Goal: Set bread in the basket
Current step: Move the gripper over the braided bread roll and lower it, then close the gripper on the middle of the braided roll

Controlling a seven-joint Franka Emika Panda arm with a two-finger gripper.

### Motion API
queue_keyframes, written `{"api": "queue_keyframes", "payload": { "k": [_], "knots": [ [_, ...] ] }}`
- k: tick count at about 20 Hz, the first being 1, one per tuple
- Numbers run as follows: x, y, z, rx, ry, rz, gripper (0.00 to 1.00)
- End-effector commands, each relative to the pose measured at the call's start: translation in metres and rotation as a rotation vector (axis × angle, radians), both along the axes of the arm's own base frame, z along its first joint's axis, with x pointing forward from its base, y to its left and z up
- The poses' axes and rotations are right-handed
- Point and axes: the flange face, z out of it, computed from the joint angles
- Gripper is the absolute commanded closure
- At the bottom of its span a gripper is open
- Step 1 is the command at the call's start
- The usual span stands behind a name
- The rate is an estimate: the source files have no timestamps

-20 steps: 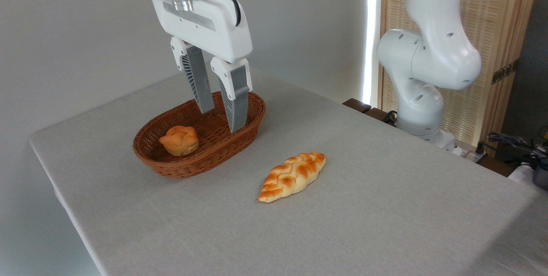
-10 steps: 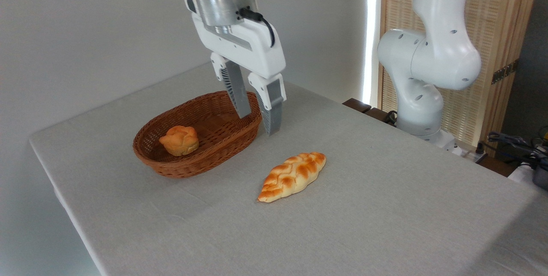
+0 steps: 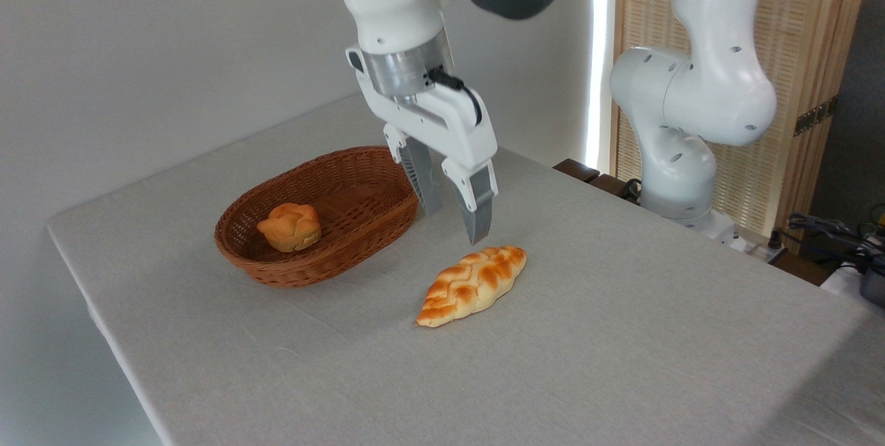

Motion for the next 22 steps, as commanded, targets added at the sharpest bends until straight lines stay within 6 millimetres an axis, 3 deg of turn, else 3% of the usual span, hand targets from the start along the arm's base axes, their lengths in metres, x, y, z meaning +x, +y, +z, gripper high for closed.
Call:
{"api": "queue_keyframes", "payload": {
  "k": [1,14,22],
  "knots": [
    [-0.006,-0.002,-0.026,0.01,-0.028,-0.027,0.0],
    [-0.004,-0.017,-0.071,0.071,-0.005,-0.104,0.0],
    [-0.008,-0.016,-0.082,0.077,0.018,-0.108,0.0]
  ]
}}
